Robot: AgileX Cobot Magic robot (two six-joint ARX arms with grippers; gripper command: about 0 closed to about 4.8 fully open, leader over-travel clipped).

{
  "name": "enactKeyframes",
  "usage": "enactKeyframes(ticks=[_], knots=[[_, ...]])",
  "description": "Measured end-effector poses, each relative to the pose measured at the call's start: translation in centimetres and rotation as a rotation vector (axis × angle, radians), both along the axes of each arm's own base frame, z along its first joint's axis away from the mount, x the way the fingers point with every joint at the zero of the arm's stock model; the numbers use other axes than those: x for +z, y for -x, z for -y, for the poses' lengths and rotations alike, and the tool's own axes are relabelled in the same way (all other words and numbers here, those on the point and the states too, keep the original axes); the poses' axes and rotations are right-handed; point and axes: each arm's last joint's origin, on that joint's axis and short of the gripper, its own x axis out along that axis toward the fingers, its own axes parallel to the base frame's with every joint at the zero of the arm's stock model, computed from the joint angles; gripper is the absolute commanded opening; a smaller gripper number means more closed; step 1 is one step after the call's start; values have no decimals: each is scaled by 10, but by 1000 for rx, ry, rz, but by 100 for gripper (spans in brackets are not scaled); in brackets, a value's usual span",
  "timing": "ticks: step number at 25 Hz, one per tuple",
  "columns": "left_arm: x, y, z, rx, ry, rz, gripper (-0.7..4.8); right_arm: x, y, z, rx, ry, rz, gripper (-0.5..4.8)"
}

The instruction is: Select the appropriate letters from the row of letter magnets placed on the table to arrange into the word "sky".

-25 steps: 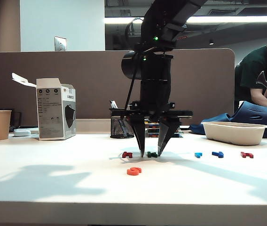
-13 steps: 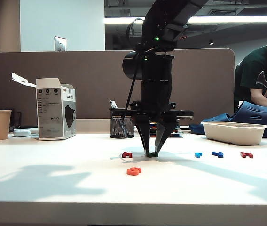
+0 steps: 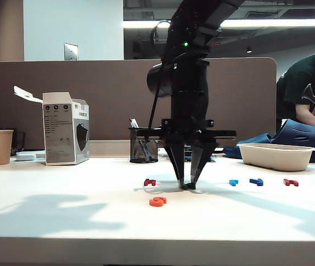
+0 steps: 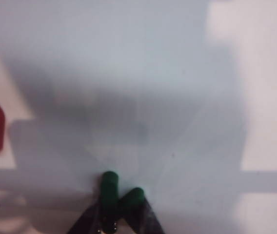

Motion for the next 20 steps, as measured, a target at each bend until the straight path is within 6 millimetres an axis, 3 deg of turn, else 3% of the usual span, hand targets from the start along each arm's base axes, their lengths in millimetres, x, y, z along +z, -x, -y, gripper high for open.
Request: enactKeyframes(ticks=[8,14,20], knots=[[0,0,0,0,0,0,-5,-1,11,0,11,36,-88,103],[0,0,0,0,0,0,-5,-2,24,-14,53,54,-106,103],[0,0,0,0,0,0,-5,-2,25,-14,53,57,-121,103]])
